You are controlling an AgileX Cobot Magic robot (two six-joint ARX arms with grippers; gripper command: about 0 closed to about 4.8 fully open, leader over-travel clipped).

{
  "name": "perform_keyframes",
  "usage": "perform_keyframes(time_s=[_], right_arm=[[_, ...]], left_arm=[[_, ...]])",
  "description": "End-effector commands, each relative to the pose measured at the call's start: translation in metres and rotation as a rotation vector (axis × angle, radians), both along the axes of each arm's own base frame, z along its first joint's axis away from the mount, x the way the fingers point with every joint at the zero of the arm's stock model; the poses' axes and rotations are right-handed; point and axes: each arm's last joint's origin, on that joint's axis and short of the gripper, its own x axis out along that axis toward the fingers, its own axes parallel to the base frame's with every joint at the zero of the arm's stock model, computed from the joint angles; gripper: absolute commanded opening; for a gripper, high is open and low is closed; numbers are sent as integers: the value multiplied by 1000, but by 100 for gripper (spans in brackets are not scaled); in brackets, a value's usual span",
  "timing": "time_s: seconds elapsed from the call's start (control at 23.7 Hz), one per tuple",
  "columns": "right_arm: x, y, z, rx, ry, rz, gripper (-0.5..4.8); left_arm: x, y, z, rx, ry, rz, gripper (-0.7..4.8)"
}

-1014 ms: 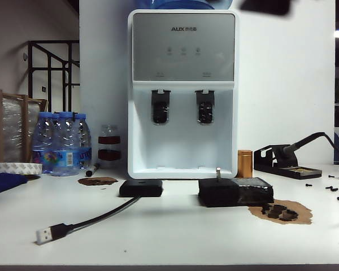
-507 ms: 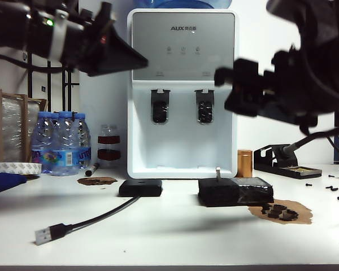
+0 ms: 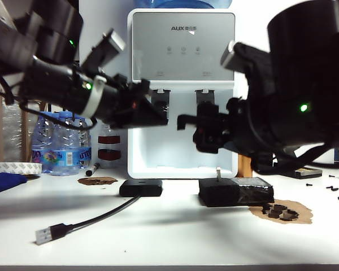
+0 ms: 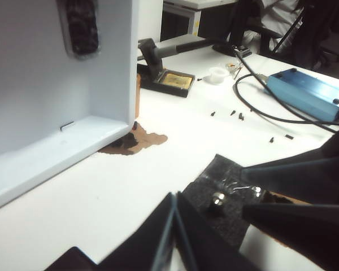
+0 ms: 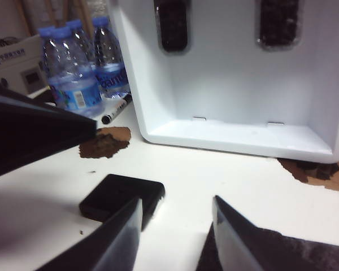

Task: Take the USB flash drive out of the black sponge and insert it into the slot on top of the black USB adpator box.

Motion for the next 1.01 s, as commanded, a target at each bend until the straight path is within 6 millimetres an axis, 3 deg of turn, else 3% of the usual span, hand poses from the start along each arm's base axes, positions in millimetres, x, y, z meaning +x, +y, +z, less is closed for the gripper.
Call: perform_keyframes(time_s=[0.04,0.25,0.55,0.76,0.93,1.01], right_arm=[[5,2,-1,-5,-17,-43,206],[8,0,-11,-39,4,-90,205],[17,4,-22,-53,32,-96,205],[21,7,-23,-62,39,-110,123],[21,6,-29,-83,78,-127,125],[21,6,-31,-87,84,-124,151]], left_arm=[[7,-6,-3,-1,-12,-9,-4],[4,-27,-15,10,5,-67,-4],[5,-34,-31,37,14,-16,-4],[16,-41,-40,38,19,-18,-4],[25,-47,-41,29,15,-17,-4],[29,-51,-40,26,12,-22,-4]])
